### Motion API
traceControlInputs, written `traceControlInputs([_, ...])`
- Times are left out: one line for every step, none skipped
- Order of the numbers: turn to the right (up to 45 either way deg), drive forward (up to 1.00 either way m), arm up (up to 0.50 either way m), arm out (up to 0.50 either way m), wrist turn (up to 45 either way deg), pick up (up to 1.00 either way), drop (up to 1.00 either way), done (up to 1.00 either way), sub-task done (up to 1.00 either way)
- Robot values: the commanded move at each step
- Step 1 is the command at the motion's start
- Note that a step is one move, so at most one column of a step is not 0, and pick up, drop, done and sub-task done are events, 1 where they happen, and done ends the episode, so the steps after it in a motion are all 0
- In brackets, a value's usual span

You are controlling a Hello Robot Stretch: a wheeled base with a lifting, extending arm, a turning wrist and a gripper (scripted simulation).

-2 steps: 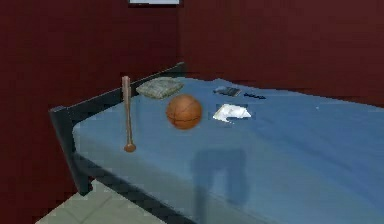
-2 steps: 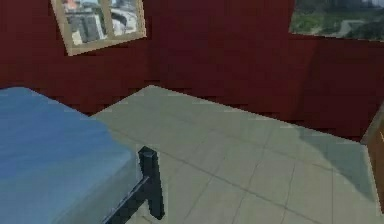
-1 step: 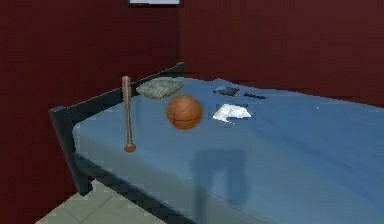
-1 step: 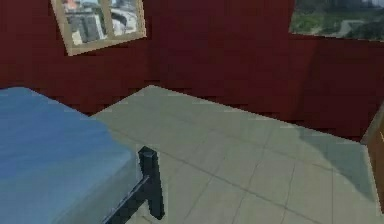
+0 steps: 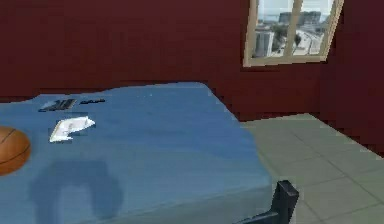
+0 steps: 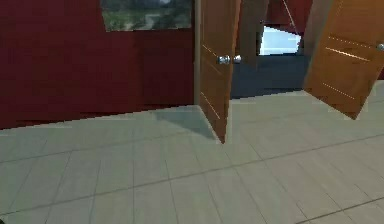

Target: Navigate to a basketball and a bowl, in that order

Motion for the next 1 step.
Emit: traceControlInputs([45.0, 0.0, 0.0, 0.0, 0.0, 0.0, 0.0, 0.0, 0.0])
